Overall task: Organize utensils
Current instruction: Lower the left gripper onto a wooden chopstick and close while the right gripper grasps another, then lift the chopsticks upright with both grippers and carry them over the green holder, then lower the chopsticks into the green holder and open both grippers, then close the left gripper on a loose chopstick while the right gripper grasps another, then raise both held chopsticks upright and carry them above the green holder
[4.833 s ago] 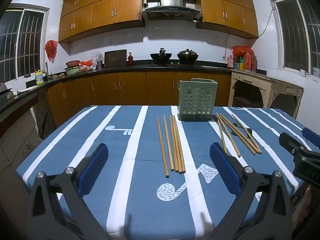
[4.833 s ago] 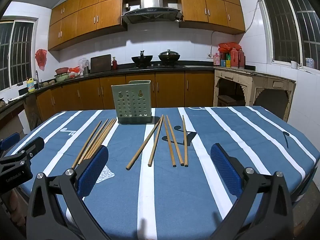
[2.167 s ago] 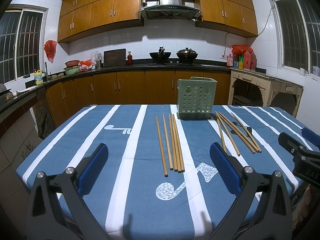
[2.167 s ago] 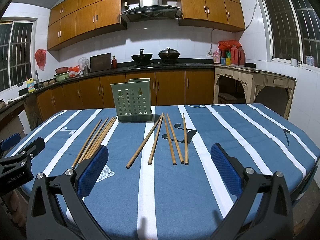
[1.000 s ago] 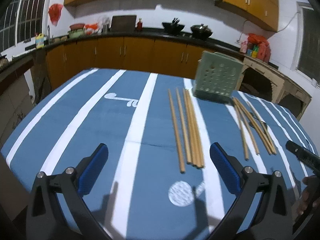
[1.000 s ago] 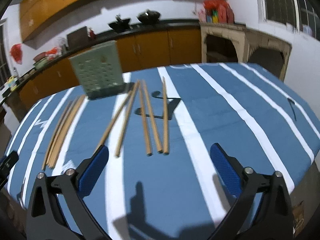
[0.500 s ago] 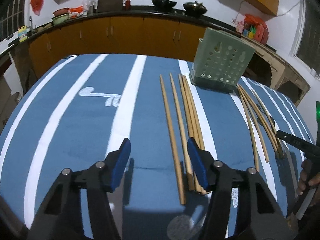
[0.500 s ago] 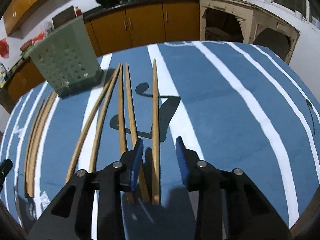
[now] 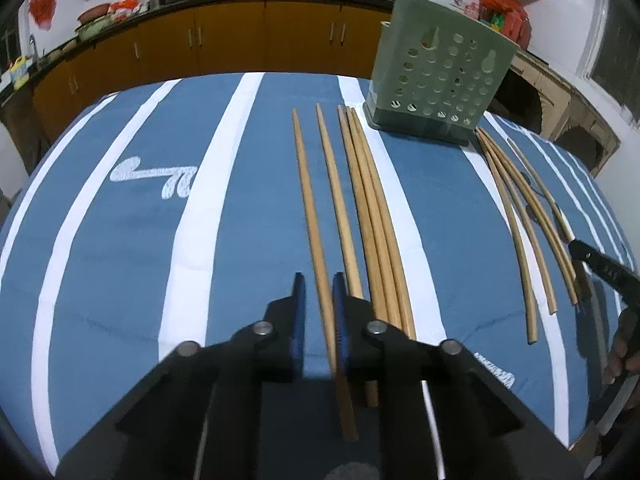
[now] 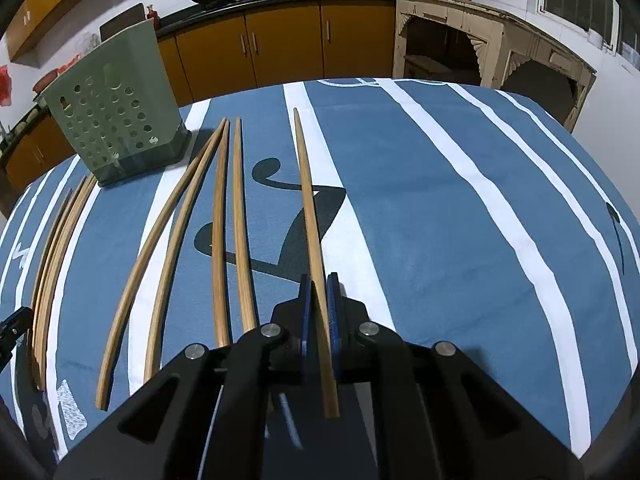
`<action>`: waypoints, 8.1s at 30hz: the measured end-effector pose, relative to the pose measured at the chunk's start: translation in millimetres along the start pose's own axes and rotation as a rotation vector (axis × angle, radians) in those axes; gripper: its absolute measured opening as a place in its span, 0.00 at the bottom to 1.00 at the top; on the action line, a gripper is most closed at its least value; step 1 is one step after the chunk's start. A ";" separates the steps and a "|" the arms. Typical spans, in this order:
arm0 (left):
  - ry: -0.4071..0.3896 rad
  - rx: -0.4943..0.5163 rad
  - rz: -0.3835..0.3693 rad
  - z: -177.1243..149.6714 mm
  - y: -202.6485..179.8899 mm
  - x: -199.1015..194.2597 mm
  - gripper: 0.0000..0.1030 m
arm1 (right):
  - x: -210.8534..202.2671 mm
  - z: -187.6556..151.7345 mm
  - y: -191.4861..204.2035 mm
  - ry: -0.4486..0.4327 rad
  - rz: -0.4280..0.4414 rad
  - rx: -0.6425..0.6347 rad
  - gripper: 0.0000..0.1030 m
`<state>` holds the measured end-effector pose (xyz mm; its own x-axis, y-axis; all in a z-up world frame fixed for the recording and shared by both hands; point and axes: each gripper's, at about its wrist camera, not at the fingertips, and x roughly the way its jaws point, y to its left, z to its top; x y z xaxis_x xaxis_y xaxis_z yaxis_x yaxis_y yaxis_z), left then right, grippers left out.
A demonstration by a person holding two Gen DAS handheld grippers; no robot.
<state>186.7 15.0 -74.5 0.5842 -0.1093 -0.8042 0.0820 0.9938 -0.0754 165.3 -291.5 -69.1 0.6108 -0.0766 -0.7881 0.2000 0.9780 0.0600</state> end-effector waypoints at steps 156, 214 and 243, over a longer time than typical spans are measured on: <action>-0.042 0.004 -0.145 23.5 0.0 -1.5 0.21 | 12.1 12.0 -7.0 -0.032 0.036 -0.020 0.08; -0.037 -0.011 0.033 24.4 31.0 10.2 0.08 | 9.9 8.0 -9.1 -0.035 0.088 -0.013 0.08; -0.383 -0.039 -0.043 70.6 34.1 -110.3 0.07 | -82.3 47.4 -27.5 -0.335 0.144 0.047 0.08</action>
<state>182.0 59.4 53.2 0.8408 -0.1438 -0.5219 0.0866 0.9874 -0.1326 145.9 -321.3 23.2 0.8509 -0.0057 -0.5253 0.1240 0.9739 0.1903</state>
